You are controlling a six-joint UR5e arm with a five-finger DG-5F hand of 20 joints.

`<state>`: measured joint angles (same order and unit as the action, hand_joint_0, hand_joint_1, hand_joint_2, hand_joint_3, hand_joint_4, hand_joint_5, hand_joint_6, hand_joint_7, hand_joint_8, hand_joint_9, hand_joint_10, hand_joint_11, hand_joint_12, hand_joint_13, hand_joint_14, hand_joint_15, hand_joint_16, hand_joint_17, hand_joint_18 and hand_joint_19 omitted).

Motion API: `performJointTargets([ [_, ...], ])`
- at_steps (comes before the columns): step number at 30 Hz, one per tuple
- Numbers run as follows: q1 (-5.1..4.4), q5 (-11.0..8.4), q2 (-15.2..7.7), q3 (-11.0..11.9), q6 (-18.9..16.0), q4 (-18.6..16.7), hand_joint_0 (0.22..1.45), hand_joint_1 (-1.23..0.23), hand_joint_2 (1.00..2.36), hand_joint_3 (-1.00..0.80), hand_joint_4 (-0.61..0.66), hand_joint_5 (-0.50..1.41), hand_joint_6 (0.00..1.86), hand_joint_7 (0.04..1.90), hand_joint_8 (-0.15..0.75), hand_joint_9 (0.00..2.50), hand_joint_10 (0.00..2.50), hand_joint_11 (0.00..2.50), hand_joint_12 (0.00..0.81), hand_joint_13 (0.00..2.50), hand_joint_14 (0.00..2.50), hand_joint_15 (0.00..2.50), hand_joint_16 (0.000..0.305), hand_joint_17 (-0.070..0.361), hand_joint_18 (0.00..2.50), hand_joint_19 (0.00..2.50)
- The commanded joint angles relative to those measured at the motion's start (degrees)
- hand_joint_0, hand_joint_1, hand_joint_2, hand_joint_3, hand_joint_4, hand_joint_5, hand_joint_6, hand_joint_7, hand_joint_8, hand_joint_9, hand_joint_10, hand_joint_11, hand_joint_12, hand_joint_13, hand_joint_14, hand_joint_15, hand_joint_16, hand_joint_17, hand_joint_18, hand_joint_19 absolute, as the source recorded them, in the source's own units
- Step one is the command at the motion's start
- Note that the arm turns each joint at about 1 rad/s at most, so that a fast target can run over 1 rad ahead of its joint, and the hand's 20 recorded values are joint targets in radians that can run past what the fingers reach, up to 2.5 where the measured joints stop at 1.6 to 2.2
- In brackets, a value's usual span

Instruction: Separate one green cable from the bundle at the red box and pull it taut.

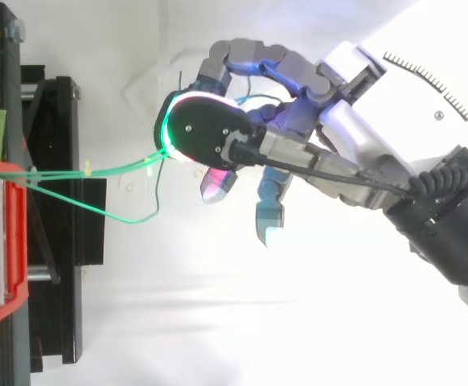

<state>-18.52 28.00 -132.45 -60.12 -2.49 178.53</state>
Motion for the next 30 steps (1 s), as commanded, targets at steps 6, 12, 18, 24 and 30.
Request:
performJointTargets([
  [6,-0.03,-0.93,0.0,0.0,0.03,-0.03,0.73,-0.79,1.02,-0.18,-0.02,0.15,0.5,1.33,0.173,2.01,0.02,0.49,0.273,1.32,0.02,0.59,0.043,0.096,0.78,0.65],
  [12,-0.03,-0.84,0.0,-0.09,1.26,-0.03,0.7,-0.86,1.02,-0.11,0.0,0.15,0.5,1.35,0.205,1.99,0.02,0.47,0.291,1.35,0.02,0.58,0.048,0.107,0.81,0.61],
  [18,-0.38,-0.75,0.0,0.0,4.08,-0.03,0.66,-0.91,1.01,-0.07,0.03,0.15,0.5,1.4,0.234,1.96,0.02,0.45,0.316,1.34,0.02,0.56,0.055,0.125,0.83,0.56],
  [24,-0.82,-0.84,0.0,0.0,4.78,-0.38,0.64,-0.95,1.01,-0.07,0.09,0.13,0.5,1.44,0.251,1.85,0.02,0.42,0.344,1.27,0.01,0.56,0.061,0.136,0.78,0.54],
  [30,-1.35,-1.63,0.0,-0.09,4.43,-0.38,0.63,-0.96,1.01,-0.08,0.15,0.12,0.5,1.45,0.272,1.76,0.02,0.42,0.363,1.2,0.02,0.56,0.064,0.144,0.73,0.54],
])
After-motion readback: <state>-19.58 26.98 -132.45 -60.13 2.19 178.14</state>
